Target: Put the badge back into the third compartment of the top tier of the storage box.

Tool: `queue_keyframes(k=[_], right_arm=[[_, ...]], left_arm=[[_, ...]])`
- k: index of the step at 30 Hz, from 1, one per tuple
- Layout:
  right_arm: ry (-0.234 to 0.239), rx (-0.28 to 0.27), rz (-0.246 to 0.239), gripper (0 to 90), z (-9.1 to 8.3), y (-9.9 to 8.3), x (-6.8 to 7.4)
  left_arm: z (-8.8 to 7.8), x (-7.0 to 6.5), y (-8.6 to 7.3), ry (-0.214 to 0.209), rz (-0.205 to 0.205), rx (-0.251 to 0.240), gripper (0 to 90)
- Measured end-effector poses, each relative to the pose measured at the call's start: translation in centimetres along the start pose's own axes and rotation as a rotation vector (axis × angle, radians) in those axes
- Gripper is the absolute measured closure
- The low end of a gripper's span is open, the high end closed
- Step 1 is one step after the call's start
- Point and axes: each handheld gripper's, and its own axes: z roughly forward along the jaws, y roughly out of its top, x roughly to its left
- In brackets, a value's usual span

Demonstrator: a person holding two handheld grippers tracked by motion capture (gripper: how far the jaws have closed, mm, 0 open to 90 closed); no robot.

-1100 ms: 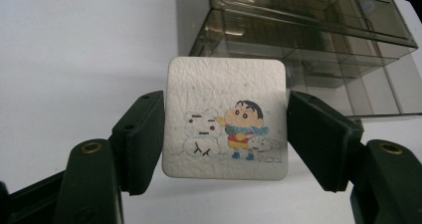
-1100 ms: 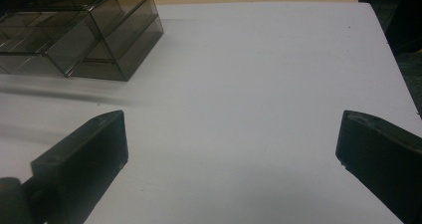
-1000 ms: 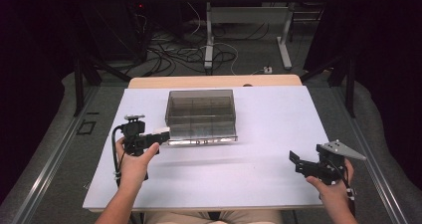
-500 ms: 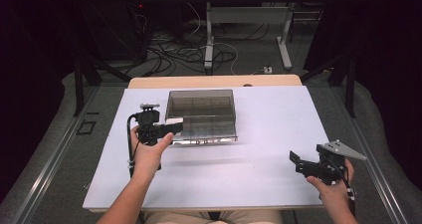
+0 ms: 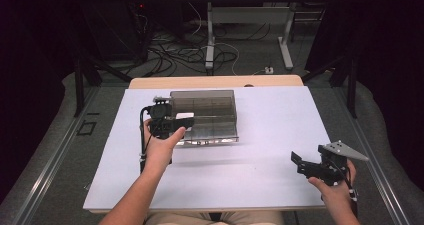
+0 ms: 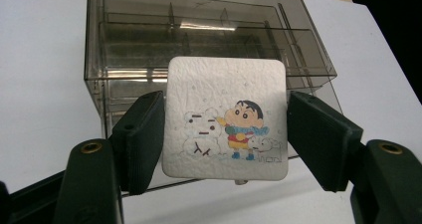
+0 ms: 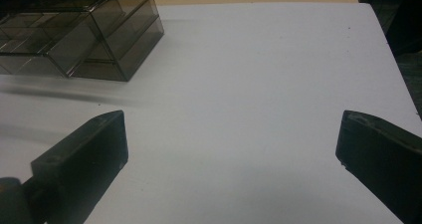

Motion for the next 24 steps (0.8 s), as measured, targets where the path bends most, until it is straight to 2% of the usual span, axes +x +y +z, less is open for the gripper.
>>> queue_keyframes(k=[11, 13, 20, 24], right_arm=[[0.001, -0.002, -0.006, 0.0, 0.0, 0.0, -0.1], [0.002, -0.002, -0.003, 0.0, 0.0, 0.0, 0.0], [0.002, -0.003, -0.007, 0.0, 0.0, 0.0, 0.0], [0.004, 0.000, 0.003, 0.0, 0.0, 0.0, 0.1]], left_arm=[[0.7, -1.4, 0.4, -0.008, 0.001, 0.001, 33.2], [1.0, -1.6, 0.5, -0.010, 0.006, 0.010, 33.1], [2.1, -2.6, 0.8, -0.039, -0.026, 0.034, 33.1], [2.8, -3.5, 0.9, -0.047, -0.019, 0.051, 33.1]])
